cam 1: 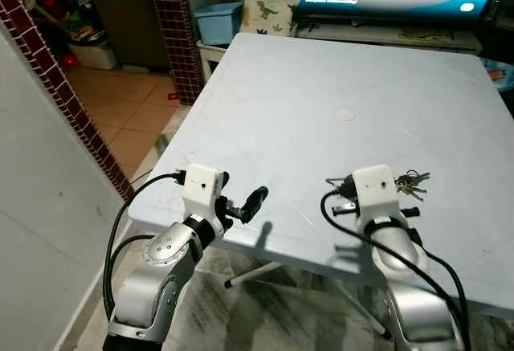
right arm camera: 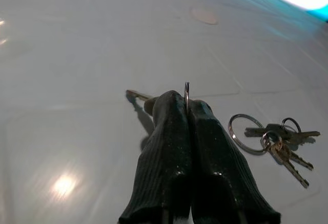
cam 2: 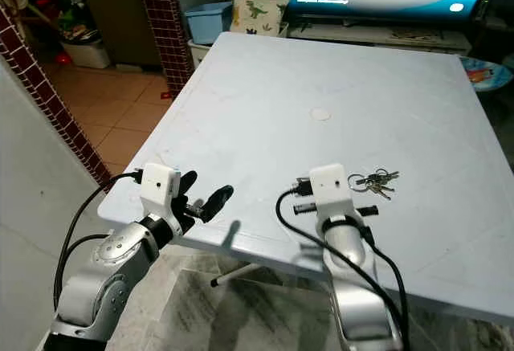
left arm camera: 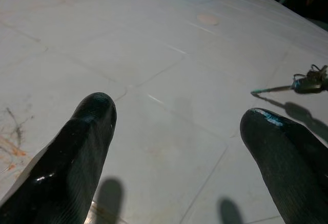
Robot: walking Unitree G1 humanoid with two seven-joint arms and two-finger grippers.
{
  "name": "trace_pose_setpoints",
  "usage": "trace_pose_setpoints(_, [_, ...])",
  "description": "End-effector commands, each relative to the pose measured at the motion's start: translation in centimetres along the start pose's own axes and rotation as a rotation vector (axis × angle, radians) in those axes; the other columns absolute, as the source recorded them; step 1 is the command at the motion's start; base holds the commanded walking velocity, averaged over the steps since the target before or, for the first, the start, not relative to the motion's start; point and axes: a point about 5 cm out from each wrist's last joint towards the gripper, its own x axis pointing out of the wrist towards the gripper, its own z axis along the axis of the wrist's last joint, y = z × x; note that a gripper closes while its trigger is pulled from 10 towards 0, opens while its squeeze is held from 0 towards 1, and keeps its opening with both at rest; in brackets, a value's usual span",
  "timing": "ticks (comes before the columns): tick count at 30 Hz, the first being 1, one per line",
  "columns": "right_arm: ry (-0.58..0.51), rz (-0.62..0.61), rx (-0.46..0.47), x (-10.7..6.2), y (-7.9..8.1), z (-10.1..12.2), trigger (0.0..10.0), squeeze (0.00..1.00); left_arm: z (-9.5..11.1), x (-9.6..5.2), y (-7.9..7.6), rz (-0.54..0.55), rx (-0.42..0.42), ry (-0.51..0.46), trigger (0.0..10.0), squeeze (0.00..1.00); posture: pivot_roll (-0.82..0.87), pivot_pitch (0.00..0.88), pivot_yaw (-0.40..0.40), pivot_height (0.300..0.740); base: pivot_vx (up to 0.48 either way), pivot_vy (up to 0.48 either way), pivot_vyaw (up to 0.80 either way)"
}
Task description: Hang keys on a hook
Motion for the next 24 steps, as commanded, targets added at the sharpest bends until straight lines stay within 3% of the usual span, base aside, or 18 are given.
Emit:
trace_pose_setpoints(1, [-0.009,0.020,-0.021,-1.0,-0.1,-0.1,3.1,0.00,0.3,0.1,0.0,-0.004,0.011,-0.003,10.0,0.00,-0.03,0.058,0.053,0.740,0.000,0.000,0.00])
trace_pose_setpoints(2, [0.021,0.023,-0.007,-1.2,-0.2,-0.7,4.4,0.00,0.3,0.1,0.0,-0.005,0.011,-0.002,10.0,0.00,-0.03,0.060,0.055,0.740,0.000,0.000,0.00])
trace_pose_setpoints(3, [0.043,0.026,0.003,-1.4,-0.2,-0.9,4.4,0.00,0.3,0.1,0.0,-0.006,0.011,-0.002,10.0,0.00,-0.03,0.060,0.055,0.740,0.000,0.000,0.00])
trace_pose_setpoints(4, [0.067,0.028,0.017,-1.5,-0.2,-1.3,7.0,0.18,0.3,0.1,0.0,-0.006,0.011,-0.002,10.0,0.00,-0.03,0.061,0.057,0.740,0.000,0.000,0.00])
trace_pose_setpoints(5, [0.098,0.030,0.050,-1.6,-0.2,-1.7,10.0,1.00,0.2,0.1,0.0,-0.009,0.011,0.000,10.0,0.00,-0.03,0.060,0.058,0.740,0.000,0.000,0.00])
trace_pose_setpoints(12, [0.105,0.075,0.050,-1.6,0.1,-1.5,10.0,1.00,0.3,0.1,0.0,-0.014,0.015,0.001,10.0,0.00,-0.03,0.059,0.062,0.740,0.000,0.000,0.00])
trace_pose_setpoints(17, [0.081,0.171,0.009,-1.4,1.1,-1.0,10.0,1.00,0.3,0.1,0.1,-0.015,0.017,0.003,10.0,0.00,-0.03,0.059,0.063,0.740,0.000,0.000,0.00])
trace_pose_setpoints(24, [0.052,0.160,0.014,-0.9,0.9,-0.3,10.0,1.00,0.2,0.1,0.0,-0.017,0.016,0.003,10.0,0.00,-0.03,0.060,0.064,0.740,0.000,0.000,0.00])
